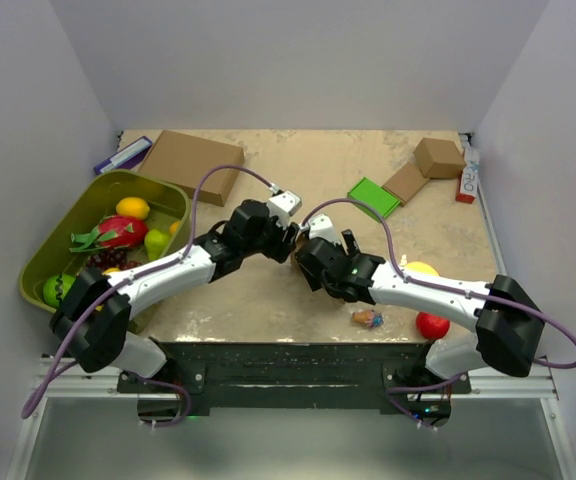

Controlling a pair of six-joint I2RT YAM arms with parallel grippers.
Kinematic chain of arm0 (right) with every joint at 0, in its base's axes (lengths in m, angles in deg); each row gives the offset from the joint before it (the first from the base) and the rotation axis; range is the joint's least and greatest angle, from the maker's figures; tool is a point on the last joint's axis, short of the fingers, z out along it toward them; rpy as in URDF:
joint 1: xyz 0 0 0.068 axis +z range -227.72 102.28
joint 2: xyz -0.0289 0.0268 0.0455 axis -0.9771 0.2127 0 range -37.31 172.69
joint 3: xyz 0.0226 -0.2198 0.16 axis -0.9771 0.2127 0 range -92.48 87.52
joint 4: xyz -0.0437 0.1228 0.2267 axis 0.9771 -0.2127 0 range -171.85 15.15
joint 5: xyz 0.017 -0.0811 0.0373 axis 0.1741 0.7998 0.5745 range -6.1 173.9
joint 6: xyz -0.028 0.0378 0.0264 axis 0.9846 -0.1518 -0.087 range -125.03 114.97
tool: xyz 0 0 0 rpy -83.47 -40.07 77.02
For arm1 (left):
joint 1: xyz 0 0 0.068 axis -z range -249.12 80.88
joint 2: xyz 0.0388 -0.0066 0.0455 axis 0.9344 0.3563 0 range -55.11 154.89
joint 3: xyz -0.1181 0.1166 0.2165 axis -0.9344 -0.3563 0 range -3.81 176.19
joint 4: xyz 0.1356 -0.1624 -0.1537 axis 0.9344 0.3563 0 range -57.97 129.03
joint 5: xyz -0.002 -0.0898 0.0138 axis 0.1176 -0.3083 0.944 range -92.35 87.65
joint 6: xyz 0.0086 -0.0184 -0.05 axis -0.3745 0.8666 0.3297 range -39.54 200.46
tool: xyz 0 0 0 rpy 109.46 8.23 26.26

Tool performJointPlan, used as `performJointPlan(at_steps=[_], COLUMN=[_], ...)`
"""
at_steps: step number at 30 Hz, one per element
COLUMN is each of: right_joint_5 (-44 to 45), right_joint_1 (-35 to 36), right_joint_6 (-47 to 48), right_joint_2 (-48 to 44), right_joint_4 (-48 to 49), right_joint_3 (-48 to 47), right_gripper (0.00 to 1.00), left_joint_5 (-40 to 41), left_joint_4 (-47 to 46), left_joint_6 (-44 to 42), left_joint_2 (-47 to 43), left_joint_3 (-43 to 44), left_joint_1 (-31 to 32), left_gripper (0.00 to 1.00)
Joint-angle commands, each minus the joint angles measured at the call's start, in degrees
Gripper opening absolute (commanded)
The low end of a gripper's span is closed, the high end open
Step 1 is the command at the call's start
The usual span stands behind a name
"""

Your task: Fold the paper box

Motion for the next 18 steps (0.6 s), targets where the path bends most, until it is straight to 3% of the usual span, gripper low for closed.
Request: performJointPlan(at_steps=[1,10,18], right_joint_5=[0.17,-0.62,-0.97], right_joint_1=[-0.13,-0.13,-0.13], right_joint_6=[-2.32,-2.23,-2.14], right_joint_2=[0.17,0.17,0.17], right_joint_4=[-0.68,-0.51,-0.33], right_joint_3=[0.65,0.74,0.92], right_gripper=[0.88,0.84,0.8], left_joint_5=[-3.74,-7.61,-7.71], left_joint_4=[-4.35,-9.53,-11.83], left_joint_6=[0.35,0.44,-0.96], left_joint_2=[-3.06,-0.08,2.82], left_joint_3=[-0.99,0.15,1.3], left_joint_1=[-1.39,-2.01,-2.01], left_gripper=[0.61,0.56,0.47])
